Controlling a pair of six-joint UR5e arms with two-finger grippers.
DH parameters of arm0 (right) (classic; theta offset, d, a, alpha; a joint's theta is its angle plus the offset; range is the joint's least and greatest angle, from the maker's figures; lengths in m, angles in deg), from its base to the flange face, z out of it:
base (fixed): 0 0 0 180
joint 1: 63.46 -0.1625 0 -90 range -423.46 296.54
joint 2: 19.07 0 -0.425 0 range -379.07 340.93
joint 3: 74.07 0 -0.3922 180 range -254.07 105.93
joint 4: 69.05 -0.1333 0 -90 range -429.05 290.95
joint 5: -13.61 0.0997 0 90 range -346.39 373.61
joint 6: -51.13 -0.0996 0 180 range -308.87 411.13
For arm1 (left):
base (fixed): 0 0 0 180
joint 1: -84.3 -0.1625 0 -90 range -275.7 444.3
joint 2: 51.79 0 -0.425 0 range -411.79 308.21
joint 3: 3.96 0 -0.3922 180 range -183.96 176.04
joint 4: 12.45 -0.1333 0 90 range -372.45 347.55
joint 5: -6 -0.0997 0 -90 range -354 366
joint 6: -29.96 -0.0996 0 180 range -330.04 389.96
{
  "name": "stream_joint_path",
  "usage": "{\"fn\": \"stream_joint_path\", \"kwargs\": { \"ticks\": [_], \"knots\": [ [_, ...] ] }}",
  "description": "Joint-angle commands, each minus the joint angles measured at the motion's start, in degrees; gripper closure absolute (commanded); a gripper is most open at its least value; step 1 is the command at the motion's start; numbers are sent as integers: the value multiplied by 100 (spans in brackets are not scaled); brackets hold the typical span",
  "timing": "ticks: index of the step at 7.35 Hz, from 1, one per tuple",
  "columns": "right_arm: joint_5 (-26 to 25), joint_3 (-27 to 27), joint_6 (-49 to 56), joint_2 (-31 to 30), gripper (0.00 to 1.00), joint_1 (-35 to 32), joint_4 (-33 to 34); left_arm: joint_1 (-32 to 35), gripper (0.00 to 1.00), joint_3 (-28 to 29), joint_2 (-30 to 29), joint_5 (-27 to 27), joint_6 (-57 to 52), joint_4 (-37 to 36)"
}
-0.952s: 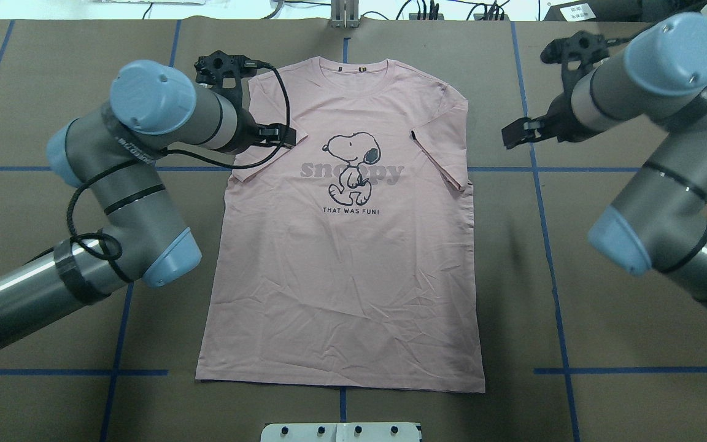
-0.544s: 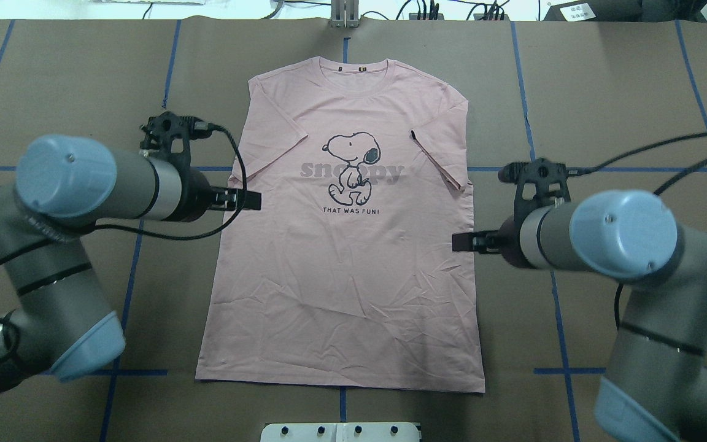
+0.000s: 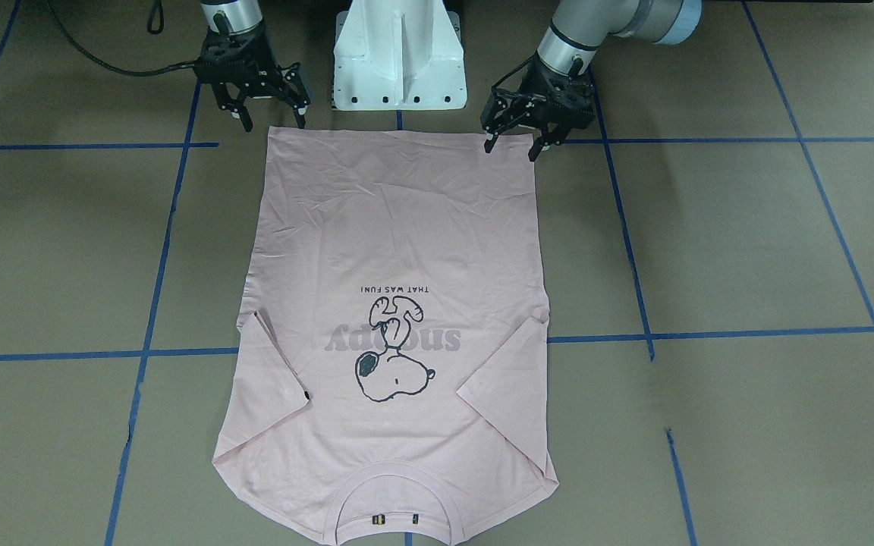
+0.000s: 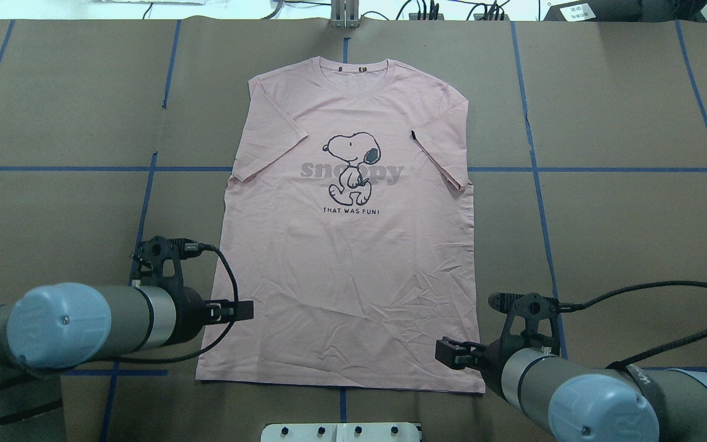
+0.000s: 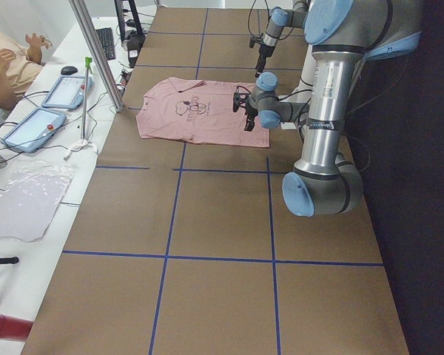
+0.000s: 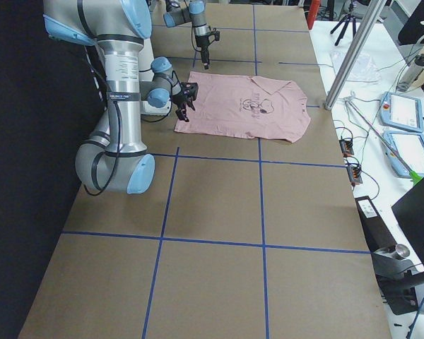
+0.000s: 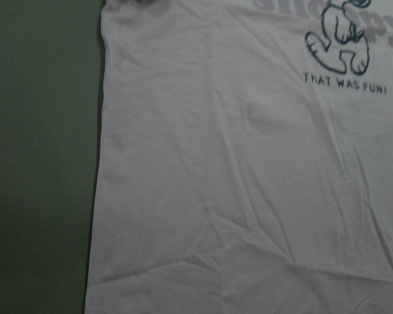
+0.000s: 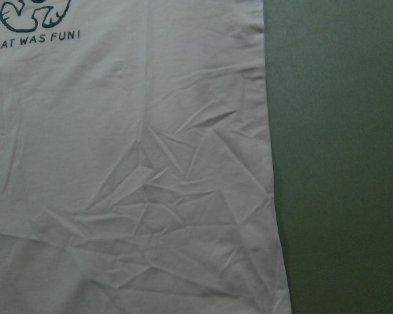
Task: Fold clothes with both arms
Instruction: 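Move both grippers to the shirt hem nearest the robot and grasp it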
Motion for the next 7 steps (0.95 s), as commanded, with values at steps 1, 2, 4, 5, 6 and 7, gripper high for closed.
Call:
{"fn": "stream_joint_path", "kwargs": {
  "ticks": [1, 2, 4, 5, 6, 7],
  "knots": [
    [-224, 11, -211, -42, 1, 216, -4, -617, 36, 20, 376, -368, 572, 0],
    [-241, 3, -211, -42, 1, 225, -4, -697, 36, 46, 438, -369, 573, -9],
    [-241, 3, -237, -42, 1, 252, -4, -784, 36, 90, 570, -369, 573, -35],
    [-250, 3, -237, -42, 1, 252, -4, -785, 36, 90, 596, -369, 573, -36],
    [-250, 3, -237, -42, 1, 252, -4, -794, 36, 99, 597, -369, 573, -36],
    [-250, 3, -237, -42, 1, 260, -4, -811, 42, 99, 597, -369, 573, -36]
  ]
}}
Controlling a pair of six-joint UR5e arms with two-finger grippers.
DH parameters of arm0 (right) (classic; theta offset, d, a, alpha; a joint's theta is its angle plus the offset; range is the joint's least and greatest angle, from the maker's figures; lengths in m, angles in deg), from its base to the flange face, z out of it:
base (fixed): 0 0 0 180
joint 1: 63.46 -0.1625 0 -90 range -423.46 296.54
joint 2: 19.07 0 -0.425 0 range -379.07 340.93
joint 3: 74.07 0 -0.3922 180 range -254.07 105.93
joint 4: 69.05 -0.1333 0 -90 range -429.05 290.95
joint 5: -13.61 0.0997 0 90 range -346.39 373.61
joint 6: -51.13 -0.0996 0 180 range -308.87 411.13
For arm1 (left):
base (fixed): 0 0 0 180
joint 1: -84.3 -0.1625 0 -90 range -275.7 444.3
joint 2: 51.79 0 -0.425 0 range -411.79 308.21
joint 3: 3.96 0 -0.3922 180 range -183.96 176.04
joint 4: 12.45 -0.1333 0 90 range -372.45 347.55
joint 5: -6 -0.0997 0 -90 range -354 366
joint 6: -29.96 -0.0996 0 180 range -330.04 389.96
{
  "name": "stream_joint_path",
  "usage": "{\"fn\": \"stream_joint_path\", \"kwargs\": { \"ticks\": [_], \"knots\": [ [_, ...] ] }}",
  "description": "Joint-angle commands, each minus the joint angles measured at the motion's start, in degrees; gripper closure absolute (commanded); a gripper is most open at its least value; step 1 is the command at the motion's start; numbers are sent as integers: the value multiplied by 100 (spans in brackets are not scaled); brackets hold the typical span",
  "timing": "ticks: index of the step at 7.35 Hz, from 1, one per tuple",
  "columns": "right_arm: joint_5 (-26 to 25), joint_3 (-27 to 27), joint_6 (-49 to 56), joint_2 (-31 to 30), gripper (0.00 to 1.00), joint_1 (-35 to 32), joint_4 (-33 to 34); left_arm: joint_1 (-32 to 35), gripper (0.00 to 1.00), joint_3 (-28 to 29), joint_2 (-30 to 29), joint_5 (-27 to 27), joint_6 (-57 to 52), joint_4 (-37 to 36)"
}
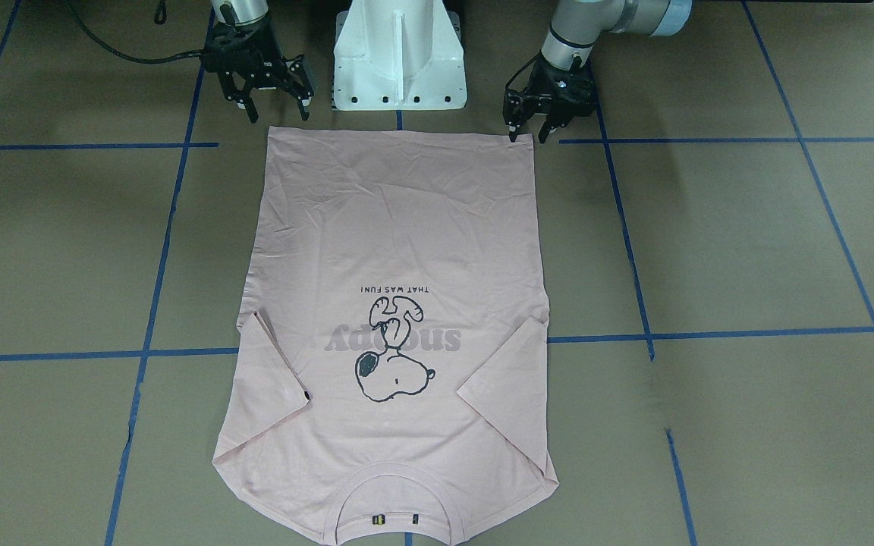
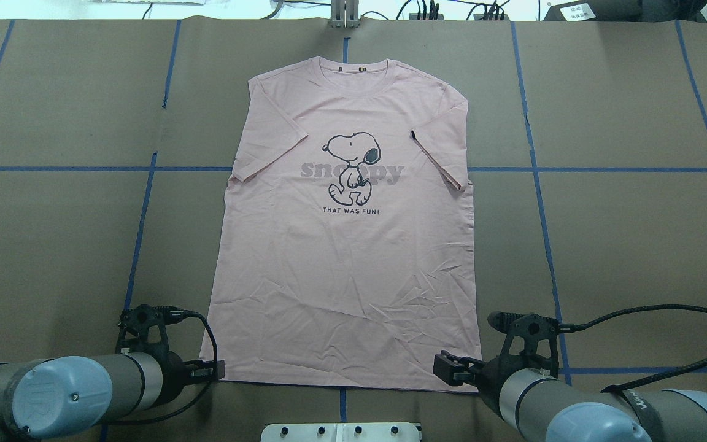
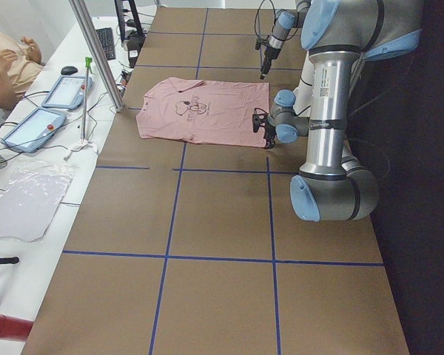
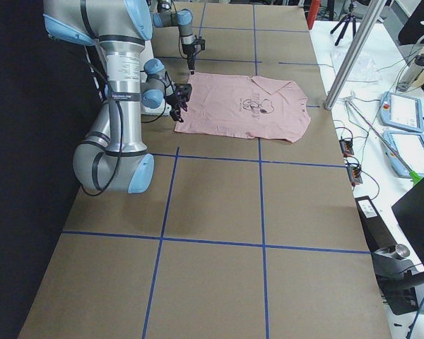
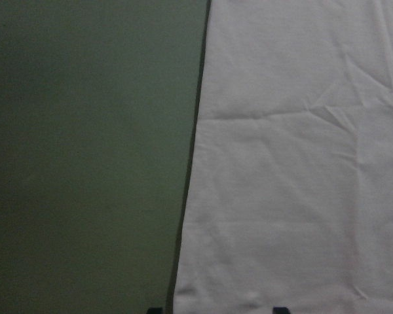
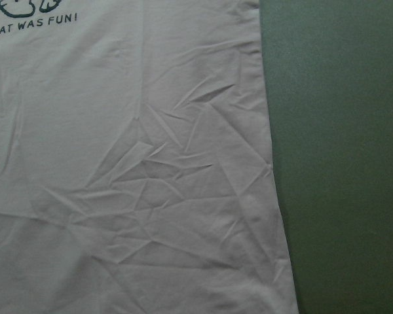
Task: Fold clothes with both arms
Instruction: 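Move both grippers to the shirt hem nearest the robot and grasp it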
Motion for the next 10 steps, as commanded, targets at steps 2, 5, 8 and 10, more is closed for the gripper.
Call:
{"fn": "stream_joint_path", "kwargs": {
  "ticks": [2, 5, 8, 10],
  "knots": [
    [-1, -9, -1, 0, 1, 7, 0, -29, 78, -3, -1, 0, 0, -1],
    [-1, -9, -9, 0, 1, 16, 0, -29, 79, -3, -1, 8, 0, -10],
    [-98, -53, -768, 26, 19, 269, 52, -29, 100, -21, -10, 8, 0, -10],
    [-133, -123, -1447, 97, 43, 315, 482, -29, 100, -47, -28, 8, 0, -10]
  ]
}}
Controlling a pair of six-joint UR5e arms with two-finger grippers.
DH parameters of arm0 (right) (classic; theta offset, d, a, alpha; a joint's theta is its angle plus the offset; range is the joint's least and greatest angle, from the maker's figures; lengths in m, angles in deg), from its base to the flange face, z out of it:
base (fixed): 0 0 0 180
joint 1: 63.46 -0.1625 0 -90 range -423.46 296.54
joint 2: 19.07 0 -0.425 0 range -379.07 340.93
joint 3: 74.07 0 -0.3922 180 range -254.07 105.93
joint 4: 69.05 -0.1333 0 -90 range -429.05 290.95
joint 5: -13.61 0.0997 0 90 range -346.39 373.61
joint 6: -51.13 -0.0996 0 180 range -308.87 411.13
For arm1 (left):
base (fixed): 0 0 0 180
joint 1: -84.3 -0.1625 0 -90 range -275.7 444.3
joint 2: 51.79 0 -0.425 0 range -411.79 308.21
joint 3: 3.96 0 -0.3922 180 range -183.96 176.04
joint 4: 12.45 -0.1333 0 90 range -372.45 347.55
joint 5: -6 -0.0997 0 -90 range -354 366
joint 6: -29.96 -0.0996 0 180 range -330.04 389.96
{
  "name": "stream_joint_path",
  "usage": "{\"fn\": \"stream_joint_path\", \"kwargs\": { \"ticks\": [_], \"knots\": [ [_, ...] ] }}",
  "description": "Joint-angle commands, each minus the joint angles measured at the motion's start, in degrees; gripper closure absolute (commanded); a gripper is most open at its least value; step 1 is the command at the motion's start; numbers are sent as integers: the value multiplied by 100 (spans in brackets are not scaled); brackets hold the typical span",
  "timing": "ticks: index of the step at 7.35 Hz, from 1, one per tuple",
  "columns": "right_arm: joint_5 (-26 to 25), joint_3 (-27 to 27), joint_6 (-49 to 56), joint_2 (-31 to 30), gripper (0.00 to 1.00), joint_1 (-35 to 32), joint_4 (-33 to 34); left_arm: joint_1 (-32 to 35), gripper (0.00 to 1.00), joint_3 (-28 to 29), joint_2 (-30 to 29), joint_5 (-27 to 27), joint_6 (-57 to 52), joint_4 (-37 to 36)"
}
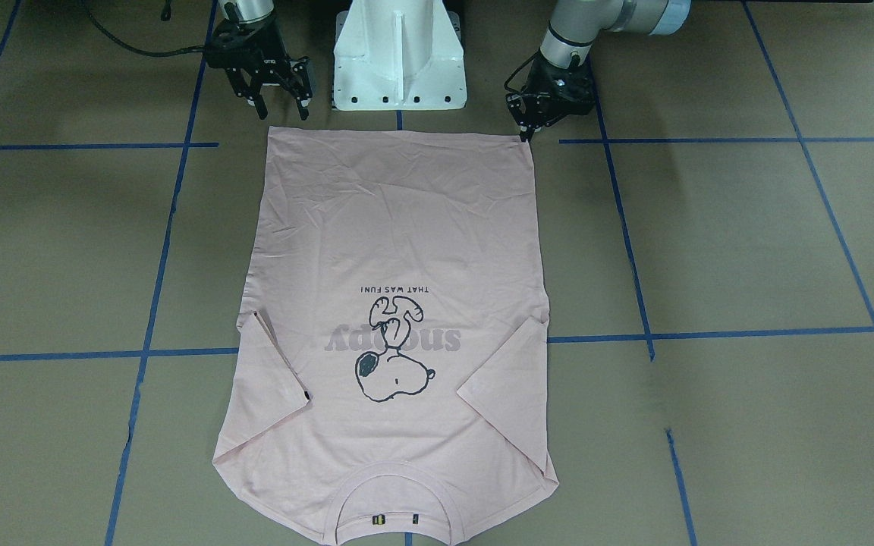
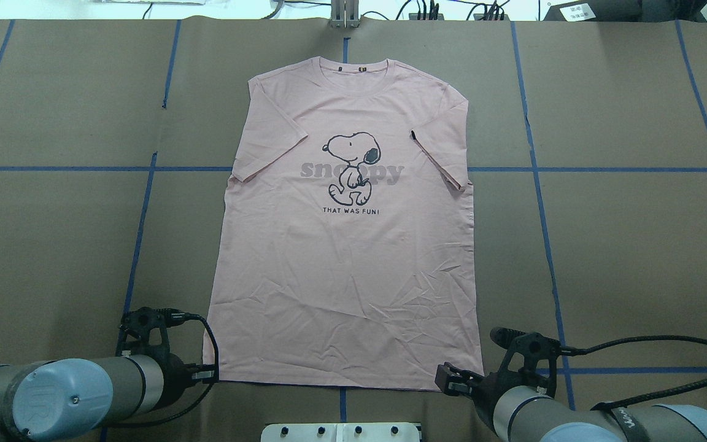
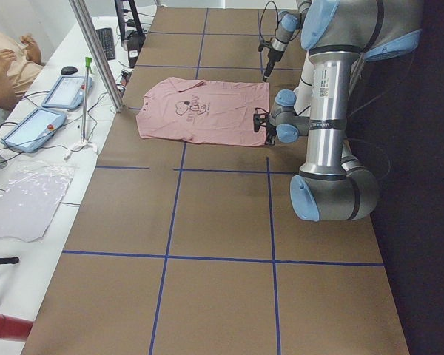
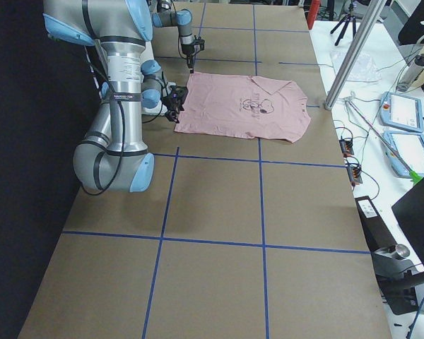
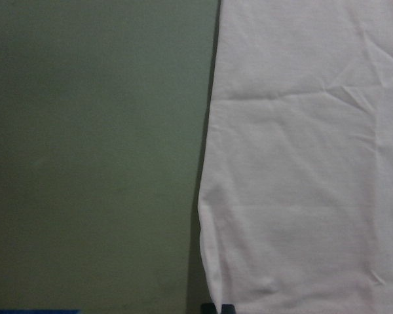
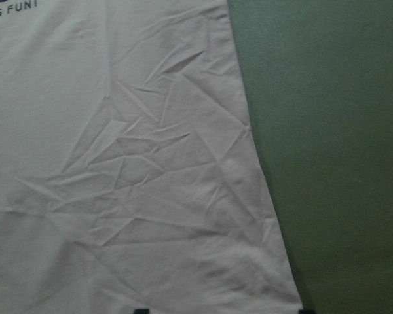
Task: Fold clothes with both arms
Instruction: 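Move both grippers to the shirt hem nearest the robot and grasp it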
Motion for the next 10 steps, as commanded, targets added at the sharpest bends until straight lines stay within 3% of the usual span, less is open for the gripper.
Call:
{"fn": "stream_joint_path", "kwargs": {
  "ticks": [1, 10],
  "knots": [
    [-8, -151, -569, 17, 46, 20, 214, 0, 100, -27, -19, 1, 0, 0],
    [-52, -557, -728, 25, 43, 134, 214, -17, 100, -27, -55, 18, 0, 35]
  ]
}}
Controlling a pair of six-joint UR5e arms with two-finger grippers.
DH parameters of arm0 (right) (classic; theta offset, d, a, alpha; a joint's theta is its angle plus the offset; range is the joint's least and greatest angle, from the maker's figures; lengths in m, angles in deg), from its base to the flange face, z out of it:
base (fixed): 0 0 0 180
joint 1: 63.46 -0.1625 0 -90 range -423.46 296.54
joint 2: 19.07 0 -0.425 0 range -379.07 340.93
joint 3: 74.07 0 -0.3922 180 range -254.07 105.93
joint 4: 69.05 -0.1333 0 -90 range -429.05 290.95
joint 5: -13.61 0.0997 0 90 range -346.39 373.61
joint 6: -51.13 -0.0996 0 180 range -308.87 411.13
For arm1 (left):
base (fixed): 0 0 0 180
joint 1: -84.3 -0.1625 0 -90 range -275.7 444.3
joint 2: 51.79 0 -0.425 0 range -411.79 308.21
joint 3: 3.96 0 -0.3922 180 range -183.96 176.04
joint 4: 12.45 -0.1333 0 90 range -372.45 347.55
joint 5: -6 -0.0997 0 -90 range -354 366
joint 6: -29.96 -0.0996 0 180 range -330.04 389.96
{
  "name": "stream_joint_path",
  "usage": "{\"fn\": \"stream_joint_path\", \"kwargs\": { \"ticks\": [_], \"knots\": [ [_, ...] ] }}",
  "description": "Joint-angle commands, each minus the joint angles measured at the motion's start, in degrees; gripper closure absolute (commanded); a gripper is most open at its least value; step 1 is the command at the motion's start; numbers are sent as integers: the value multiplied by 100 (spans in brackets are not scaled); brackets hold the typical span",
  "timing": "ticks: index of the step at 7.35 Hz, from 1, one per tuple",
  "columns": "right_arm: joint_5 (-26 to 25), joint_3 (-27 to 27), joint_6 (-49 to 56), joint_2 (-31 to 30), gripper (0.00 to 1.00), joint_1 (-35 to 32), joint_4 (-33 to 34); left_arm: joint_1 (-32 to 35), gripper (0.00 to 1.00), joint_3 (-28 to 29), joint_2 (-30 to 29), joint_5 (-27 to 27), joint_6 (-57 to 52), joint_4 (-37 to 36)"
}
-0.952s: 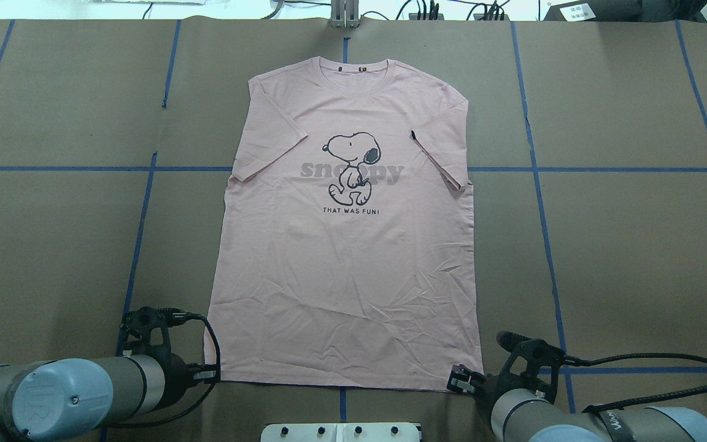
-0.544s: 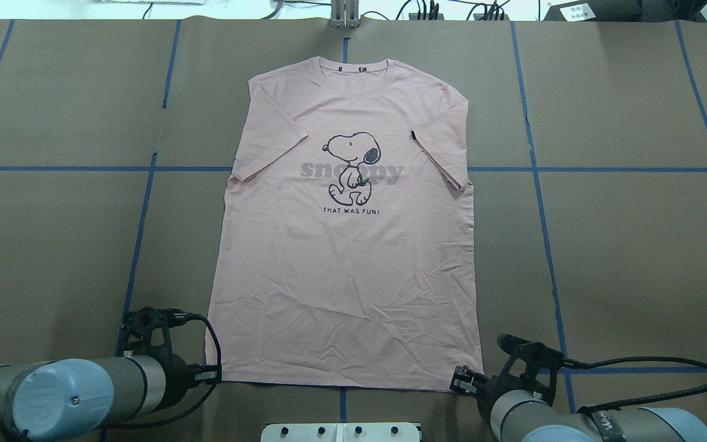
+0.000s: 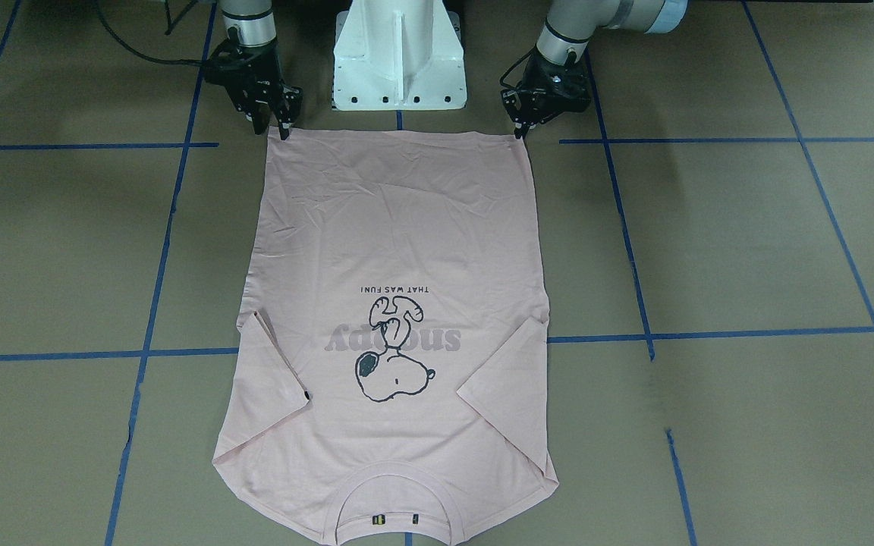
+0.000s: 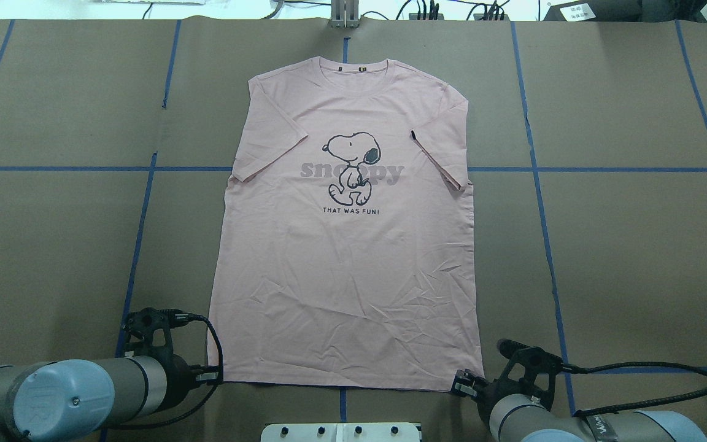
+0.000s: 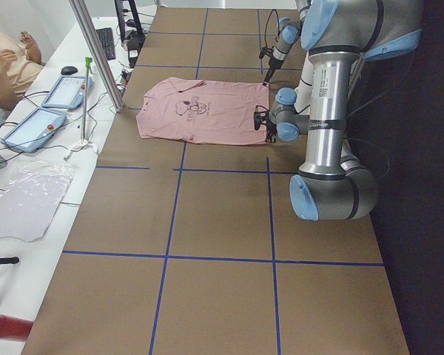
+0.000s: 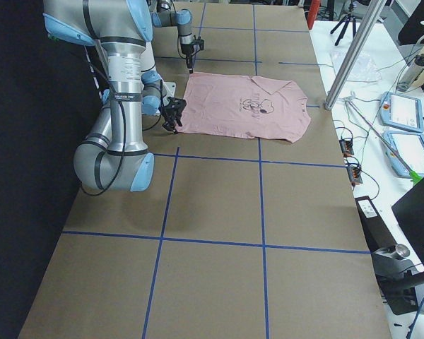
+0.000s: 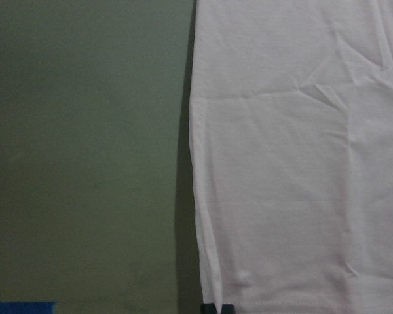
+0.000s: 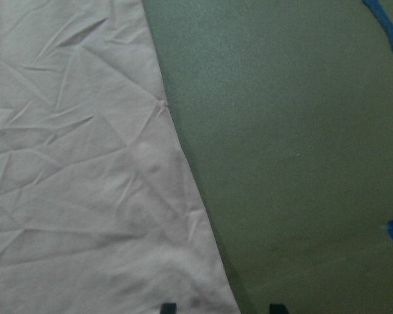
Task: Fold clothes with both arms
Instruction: 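Move both grippers to the shirt hem nearest the robot and grasp it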
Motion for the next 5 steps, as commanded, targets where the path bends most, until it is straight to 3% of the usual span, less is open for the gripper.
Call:
{"fn": "stream_joint_path", "kwargs": {
  "ticks": [1, 2, 3, 4, 5],
  "knots": [
    [-10, -16, -33, -4, 44, 37, 0, 0, 100, 0, 1, -2, 0, 7],
    [-19, -16, -94, 5, 55, 55, 0, 0, 100, 0, 1, -2, 0, 7],
    [-98, -16, -190, 5, 84, 107, 0, 0, 100, 0, -8, -2, 0, 7],
    [-177, -16, -191, 5, 100, 142, -9, 0, 100, 0, -8, -11, 0, 7],
    [-238, -16, -191, -4, 100, 195, 0, 0, 100, 0, -8, -2, 0, 7]
  ]
}}
